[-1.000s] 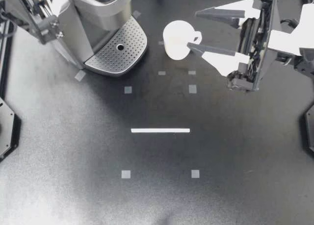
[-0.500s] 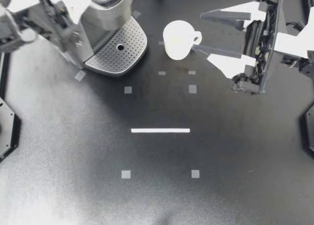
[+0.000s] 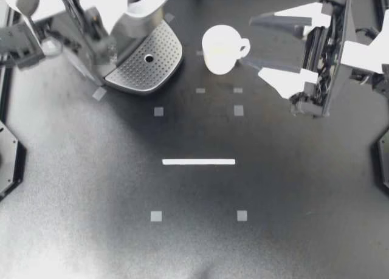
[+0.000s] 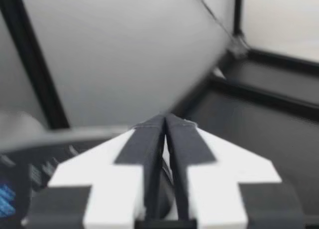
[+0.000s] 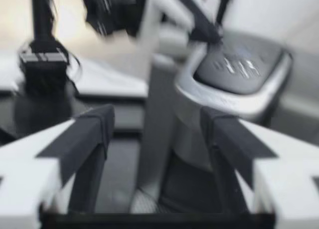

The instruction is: Place the coffee capsule inside the capsule container, then place the cup onto the center of the cup tray.

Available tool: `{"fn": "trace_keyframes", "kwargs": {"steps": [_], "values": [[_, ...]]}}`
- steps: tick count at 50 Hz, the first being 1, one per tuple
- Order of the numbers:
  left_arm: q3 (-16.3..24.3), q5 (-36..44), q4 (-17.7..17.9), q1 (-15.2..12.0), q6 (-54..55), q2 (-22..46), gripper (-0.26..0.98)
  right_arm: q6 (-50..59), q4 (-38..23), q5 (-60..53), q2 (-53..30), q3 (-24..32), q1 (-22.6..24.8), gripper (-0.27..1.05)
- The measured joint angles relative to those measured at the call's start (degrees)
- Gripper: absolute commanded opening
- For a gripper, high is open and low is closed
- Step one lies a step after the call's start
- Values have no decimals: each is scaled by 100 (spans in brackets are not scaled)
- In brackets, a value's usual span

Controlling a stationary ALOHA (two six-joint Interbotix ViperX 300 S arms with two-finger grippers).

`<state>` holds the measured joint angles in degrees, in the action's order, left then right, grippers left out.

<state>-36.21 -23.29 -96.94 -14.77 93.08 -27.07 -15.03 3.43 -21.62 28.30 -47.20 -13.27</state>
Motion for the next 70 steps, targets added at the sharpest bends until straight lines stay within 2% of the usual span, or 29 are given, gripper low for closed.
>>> {"fn": "trace_keyframes", "kwargs": {"steps": [7,12,15,19,26,32,37,46,52,57,70], "values": [[290,-615,316,9,-773,9,16,-88,-44,1371,9,431,-510,67],[431,-967,791,9,-1485,9,16,-141,-88,2197,-62,756,-791,67],[501,-1151,1187,9,-1951,-9,16,-167,-97,2689,-167,967,-976,67],[642,-1494,2048,26,-2865,-62,16,-255,-141,3516,-387,1301,-1230,67],[940,-2057,3243,114,-4096,-141,16,-606,-246,5036,-932,2004,-1547,67],[1195,-2470,4061,132,-4799,-185,16,-1090,-88,5968,-1301,2461,-1775,67],[1354,-2637,4526,141,-5133,-264,16,-1775,510,6557,-1556,2716,-2057,67],[1433,-2777,4887,141,-5361,-466,16,-3349,2074,7049,-2065,2760,-2663,67],[1433,-2865,5071,141,-5449,-598,16,-4421,2707,7049,-2364,2654,-2856,67],[1397,-2892,5124,149,-5467,-703,16,-4834,2927,6908,-2654,2531,-2874,67],[1274,-2900,5150,141,-5467,-879,16,-4939,2900,6653,-3023,2461,-2874,67]]}}
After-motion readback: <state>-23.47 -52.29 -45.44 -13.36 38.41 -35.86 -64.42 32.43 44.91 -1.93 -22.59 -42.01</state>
